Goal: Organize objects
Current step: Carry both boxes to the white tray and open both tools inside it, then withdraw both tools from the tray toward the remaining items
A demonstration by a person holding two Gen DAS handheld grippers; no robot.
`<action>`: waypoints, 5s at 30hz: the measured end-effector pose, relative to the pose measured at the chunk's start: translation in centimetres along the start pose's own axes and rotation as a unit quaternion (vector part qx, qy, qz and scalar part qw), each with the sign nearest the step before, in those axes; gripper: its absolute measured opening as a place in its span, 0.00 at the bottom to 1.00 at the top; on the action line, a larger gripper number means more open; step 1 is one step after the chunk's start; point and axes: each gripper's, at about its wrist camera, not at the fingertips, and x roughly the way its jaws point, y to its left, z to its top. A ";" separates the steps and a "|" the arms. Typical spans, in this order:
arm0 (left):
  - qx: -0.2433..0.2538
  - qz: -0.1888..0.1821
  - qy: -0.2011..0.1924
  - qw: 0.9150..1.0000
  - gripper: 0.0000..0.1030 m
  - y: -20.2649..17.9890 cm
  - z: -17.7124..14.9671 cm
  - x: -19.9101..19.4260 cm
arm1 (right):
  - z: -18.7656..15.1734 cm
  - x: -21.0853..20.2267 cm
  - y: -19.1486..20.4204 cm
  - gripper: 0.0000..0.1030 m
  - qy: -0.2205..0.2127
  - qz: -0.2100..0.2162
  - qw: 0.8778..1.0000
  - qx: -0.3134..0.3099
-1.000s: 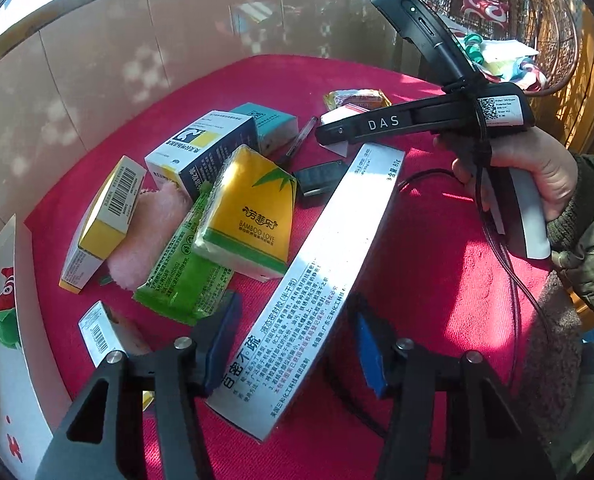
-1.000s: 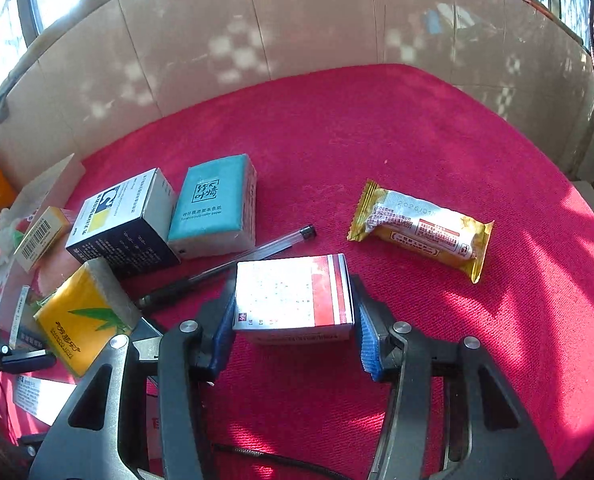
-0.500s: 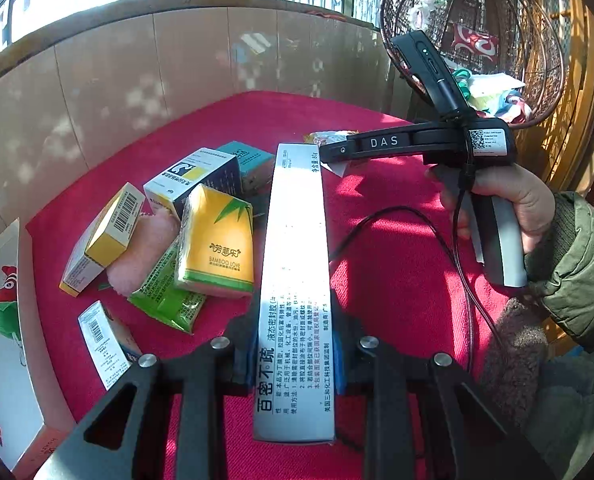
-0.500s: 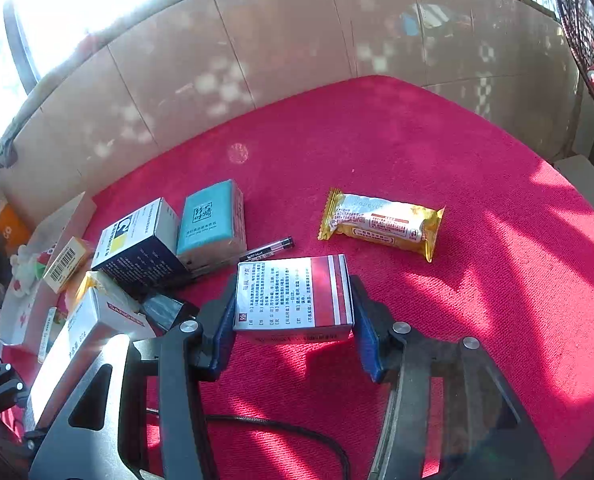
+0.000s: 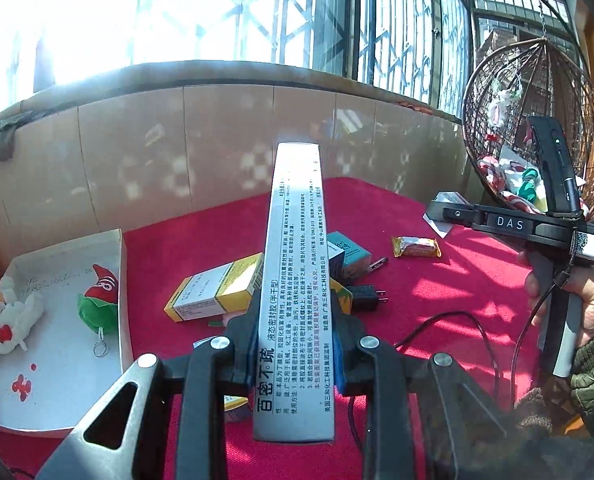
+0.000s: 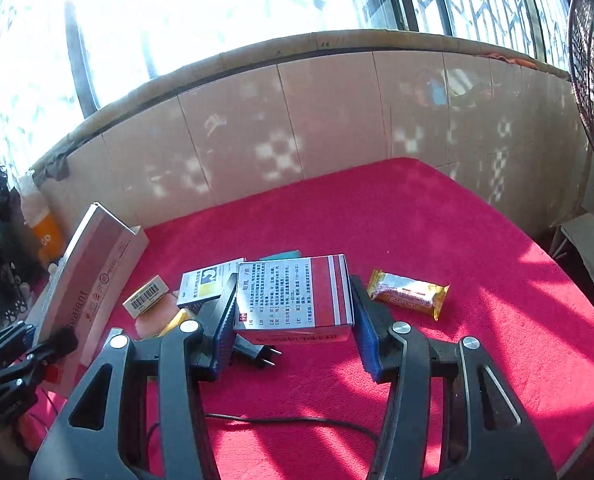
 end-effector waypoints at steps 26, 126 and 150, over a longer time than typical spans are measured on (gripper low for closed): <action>-0.047 0.048 -0.026 0.997 0.26 3.4 -0.4 -2.5 | 0.3 -0.3 8.8 0.49 0.012 0.096 0.993 -0.064; -0.221 0.332 -0.070 0.914 1.00 21.8 -4.5 -10.3 | -1.4 7.2 29.3 0.91 0.067 0.191 0.969 -0.140; -0.039 0.063 0.090 0.993 1.00 6.3 -3.4 2.0 | -3.6 7.9 4.5 0.91 0.169 0.142 0.959 0.175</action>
